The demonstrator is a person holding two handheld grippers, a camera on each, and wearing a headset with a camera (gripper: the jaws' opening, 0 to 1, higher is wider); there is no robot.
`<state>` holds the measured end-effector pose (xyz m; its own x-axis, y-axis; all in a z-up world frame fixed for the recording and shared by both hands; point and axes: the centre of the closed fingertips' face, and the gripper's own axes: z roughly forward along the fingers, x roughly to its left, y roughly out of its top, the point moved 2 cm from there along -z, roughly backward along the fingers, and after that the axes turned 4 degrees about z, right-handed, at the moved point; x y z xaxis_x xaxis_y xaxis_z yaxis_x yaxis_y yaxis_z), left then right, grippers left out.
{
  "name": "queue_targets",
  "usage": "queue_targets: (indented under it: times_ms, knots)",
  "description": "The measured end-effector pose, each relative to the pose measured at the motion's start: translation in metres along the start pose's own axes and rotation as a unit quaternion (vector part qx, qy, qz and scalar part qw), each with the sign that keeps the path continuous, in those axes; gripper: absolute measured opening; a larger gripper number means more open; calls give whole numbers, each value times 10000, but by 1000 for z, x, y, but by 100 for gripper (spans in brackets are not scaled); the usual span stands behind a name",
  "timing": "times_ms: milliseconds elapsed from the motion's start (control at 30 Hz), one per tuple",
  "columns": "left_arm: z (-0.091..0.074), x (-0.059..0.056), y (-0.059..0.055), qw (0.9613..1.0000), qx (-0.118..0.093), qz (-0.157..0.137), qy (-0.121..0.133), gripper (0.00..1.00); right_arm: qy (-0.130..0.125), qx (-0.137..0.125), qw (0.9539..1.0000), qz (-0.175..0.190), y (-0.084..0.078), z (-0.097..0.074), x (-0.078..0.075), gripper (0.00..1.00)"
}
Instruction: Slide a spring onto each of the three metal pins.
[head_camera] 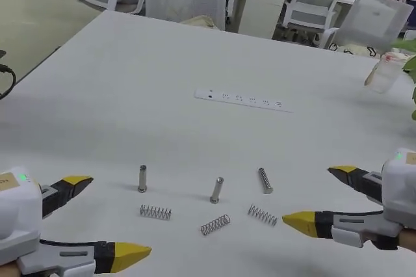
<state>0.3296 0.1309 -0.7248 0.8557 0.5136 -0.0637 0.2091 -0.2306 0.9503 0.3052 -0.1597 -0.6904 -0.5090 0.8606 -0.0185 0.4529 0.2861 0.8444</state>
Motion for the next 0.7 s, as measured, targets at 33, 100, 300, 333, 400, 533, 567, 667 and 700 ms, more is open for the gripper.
queue_targets:
  times_ms: [33,100,300,333,400,533,567,667,700]
  knots:
    - [0,0,0,10000,1,0,1,99,2,2,10000,1,0,0,0,88]
    - [0,0,0,10000,0,1,7,99,3,10,10000,-5,1,2,-2,88]
    - [0,-1,0,10000,3,-16,13,99,18,62,10000,-26,8,10,-7,87]
    - [0,-1,-1,10000,5,-15,14,99,17,61,10000,-29,9,11,-7,87]
    - [0,-1,-1,10000,3,-16,14,99,26,94,9999,-58,11,15,-9,86]
    - [0,0,0,10000,-8,-16,25,99,39,174,9998,-77,13,23,-14,85]
    - [0,0,0,10000,-14,-18,26,99,26,205,9998,-79,14,25,-16,85]
    - [0,0,0,10000,-14,-15,26,99,33,245,9997,-69,16,30,-19,84]
    - [-1,0,0,10000,-11,-11,25,99,25,289,9995,-89,17,35,-21,84]
